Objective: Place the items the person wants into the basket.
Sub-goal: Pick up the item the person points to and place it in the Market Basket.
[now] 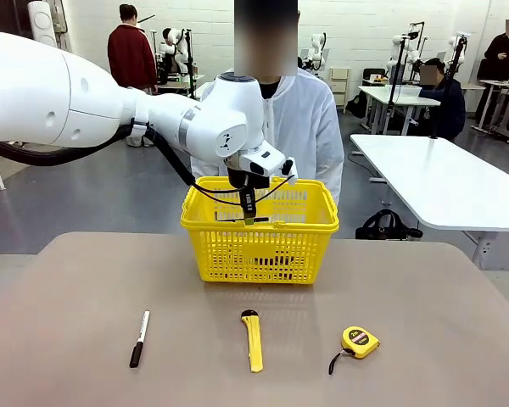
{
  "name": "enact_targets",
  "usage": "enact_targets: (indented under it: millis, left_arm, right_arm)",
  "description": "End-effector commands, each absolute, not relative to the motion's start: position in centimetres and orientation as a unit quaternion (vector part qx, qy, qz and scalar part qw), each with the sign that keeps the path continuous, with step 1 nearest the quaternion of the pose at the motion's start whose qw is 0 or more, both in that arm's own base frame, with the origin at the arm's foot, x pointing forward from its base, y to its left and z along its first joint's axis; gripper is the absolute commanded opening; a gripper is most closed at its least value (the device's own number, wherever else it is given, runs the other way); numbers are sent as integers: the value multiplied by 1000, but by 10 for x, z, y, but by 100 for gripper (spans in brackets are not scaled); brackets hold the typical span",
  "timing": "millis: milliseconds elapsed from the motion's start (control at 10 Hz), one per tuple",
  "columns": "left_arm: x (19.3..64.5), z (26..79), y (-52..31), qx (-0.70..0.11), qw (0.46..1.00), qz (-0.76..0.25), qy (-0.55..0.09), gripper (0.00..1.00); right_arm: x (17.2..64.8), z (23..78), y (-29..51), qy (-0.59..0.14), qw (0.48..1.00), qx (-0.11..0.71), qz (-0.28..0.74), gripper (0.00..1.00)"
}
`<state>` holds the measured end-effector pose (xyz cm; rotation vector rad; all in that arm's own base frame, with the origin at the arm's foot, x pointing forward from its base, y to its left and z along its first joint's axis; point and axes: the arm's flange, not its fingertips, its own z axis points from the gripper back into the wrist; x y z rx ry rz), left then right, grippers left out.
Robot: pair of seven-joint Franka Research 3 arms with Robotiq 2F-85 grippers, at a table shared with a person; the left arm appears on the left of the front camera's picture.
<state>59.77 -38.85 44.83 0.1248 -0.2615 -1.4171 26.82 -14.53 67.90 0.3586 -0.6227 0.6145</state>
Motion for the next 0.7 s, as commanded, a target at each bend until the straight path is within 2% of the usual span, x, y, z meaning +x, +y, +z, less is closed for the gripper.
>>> enact_targets:
  millis: [0,100,200,400,500,600]
  left_arm:
    - [594,454,-387,58,756,-642,-116,57]
    - [595,455,-387,59,756,-642,-115,71]
    - [595,455,-386,61,757,-640,-114,100]
    - [597,455,-386,57,759,-639,-112,100]
    - [596,455,-386,56,760,-638,-112,93]
    - [596,456,-386,53,760,-639,-109,100]
  right_arm:
    - [269,678,-145,-301,887,179,301,100]
    - [269,678,-145,-301,887,179,301,100]
    - [269,678,-145,-301,887,179,301,100]
    - [269,678,-145,-301,887,179,301,100]
    - [269,678,-145,-301,887,179,301,100]
    - [269,678,-145,-301,887,179,301,100]
